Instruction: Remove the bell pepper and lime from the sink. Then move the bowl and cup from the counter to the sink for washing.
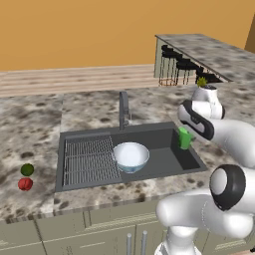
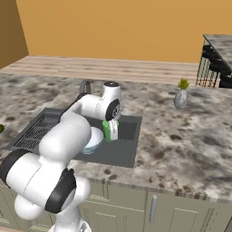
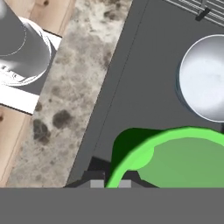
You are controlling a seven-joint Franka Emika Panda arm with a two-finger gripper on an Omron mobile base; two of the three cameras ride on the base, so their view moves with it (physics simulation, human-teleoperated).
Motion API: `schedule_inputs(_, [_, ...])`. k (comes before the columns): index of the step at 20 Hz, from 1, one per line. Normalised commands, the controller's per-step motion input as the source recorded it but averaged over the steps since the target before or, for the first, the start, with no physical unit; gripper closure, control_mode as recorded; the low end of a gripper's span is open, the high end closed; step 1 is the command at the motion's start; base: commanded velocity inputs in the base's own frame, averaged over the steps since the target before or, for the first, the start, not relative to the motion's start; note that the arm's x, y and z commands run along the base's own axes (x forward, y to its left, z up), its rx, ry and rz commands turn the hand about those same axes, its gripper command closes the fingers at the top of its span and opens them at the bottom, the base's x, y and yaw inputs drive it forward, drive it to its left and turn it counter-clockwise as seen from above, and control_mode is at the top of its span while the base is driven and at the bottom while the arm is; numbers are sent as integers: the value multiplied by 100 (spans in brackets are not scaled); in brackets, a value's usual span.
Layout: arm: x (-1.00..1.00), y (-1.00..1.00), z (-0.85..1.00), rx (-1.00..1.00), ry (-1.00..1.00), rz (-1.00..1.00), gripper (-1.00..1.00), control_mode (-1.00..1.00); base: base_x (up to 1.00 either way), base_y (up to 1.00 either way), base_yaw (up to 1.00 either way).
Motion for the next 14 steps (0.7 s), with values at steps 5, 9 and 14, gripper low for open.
schedule_inputs(5, [24,3,-26,0,0,0,100,-100,0,0,0])
schedule_inputs(9, [21,0,-25,0,0,0,100,-100,0,0,0])
schedule_inputs(14, [13,0,-23,0,0,0,100,-100,0,0,0])
